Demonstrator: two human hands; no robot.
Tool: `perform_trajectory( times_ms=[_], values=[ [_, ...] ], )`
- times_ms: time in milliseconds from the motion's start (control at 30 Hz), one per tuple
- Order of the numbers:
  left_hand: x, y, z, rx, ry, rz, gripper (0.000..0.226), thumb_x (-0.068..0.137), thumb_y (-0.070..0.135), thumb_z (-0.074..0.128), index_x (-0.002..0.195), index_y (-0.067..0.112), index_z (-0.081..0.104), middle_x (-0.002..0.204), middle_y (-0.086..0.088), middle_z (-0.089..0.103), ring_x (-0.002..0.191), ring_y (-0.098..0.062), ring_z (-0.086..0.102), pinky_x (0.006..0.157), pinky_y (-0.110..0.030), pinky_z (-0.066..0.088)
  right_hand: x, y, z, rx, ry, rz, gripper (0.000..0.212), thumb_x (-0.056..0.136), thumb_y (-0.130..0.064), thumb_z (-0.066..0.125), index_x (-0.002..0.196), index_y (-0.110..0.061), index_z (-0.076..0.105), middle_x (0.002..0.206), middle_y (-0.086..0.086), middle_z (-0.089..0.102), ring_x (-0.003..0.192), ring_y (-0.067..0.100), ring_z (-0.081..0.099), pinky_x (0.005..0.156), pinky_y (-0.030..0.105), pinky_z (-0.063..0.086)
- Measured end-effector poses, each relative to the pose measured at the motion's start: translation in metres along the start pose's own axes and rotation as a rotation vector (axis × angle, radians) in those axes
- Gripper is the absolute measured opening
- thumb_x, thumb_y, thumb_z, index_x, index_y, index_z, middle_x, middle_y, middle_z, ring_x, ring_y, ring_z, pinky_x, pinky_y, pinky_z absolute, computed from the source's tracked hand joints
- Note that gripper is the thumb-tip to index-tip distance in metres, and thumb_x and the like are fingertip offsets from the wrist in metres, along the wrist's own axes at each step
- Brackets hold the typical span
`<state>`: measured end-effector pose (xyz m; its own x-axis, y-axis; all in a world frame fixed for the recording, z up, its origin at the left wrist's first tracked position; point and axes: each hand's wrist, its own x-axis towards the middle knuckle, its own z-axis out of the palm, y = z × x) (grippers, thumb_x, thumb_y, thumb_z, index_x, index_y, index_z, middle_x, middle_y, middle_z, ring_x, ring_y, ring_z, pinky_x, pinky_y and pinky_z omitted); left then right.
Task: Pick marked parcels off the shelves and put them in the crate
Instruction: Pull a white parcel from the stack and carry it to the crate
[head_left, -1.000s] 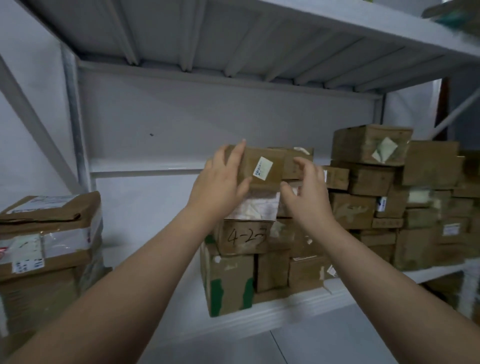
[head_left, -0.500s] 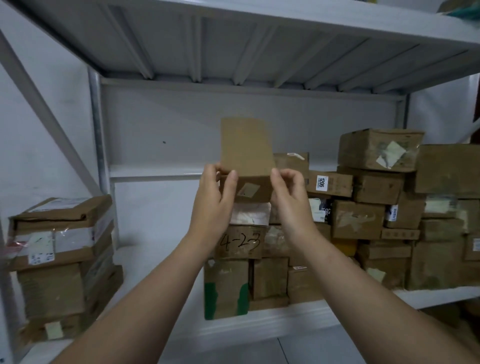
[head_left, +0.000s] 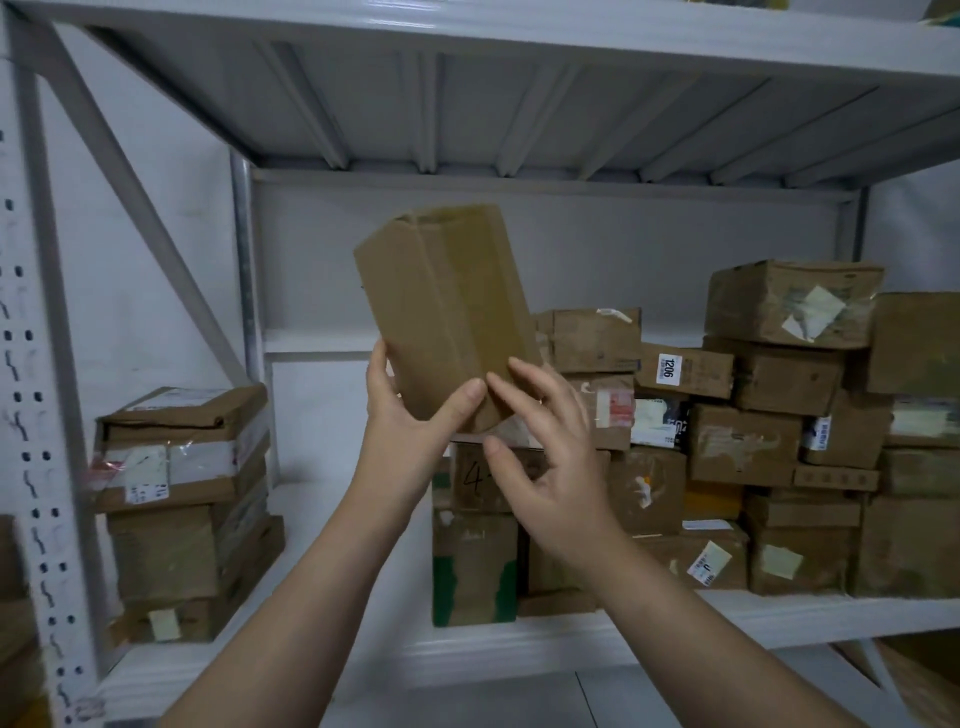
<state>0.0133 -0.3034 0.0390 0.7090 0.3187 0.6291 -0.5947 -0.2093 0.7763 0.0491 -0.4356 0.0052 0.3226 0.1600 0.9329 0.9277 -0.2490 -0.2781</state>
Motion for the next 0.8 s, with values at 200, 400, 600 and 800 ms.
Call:
perform_trajectory(
  times_ms=[200,400,600,800],
  values=[
    [-0.008,-0.014,-0.029,-0.261,-0.091,-0.017,0.053,0.078,0.046,0.052,0.129,0.031,0.045,0.115,0.010,0.065,0.108,-0.011,0.061,0.090,-0.036,0.051,0.006,-0.014,-0.001,0.369,-0.033,0.262,0.054,0.080,-0.057,0.046,0.132,-0.048,0.035,0.145,-0.018,0.029,0.127,-0.012,0.032,0.098,0.009,0.036],
    [-0.020,-0.012,-0.036,-0.086,0.052,0.007,0.033,0.098,0.033,0.043,0.131,0.029,0.051,0.120,0.007,0.061,0.110,-0.007,0.060,0.096,-0.036,0.050,0.000,-0.022,0.010,0.330,-0.128,0.266,0.065,0.077,-0.051,0.065,0.128,-0.065,0.029,0.148,-0.030,0.006,0.128,-0.024,0.014,0.099,0.002,0.026],
    [-0.024,-0.002,-0.037,-0.007,-0.032,-0.070,0.077,0.070,0.057,0.061,0.138,0.035,0.035,0.117,0.011,0.062,0.097,0.001,0.064,0.078,-0.019,0.051,-0.011,-0.029,0.025,-0.006,-0.059,0.209,0.110,0.063,-0.047,0.082,0.137,-0.051,0.001,0.149,-0.018,0.010,0.136,-0.001,0.006,0.109,0.024,0.016],
    [-0.028,-0.002,-0.041,-0.087,-0.035,-0.051,0.066,0.069,0.044,0.064,0.131,0.027,0.050,0.117,0.005,0.064,0.092,-0.008,0.069,0.068,-0.021,0.056,-0.015,-0.033,0.034,-0.087,-0.043,0.200,0.116,0.060,-0.058,0.079,0.140,-0.044,-0.004,0.147,-0.014,0.013,0.133,0.004,0.007,0.109,0.027,0.015]
  ],
)
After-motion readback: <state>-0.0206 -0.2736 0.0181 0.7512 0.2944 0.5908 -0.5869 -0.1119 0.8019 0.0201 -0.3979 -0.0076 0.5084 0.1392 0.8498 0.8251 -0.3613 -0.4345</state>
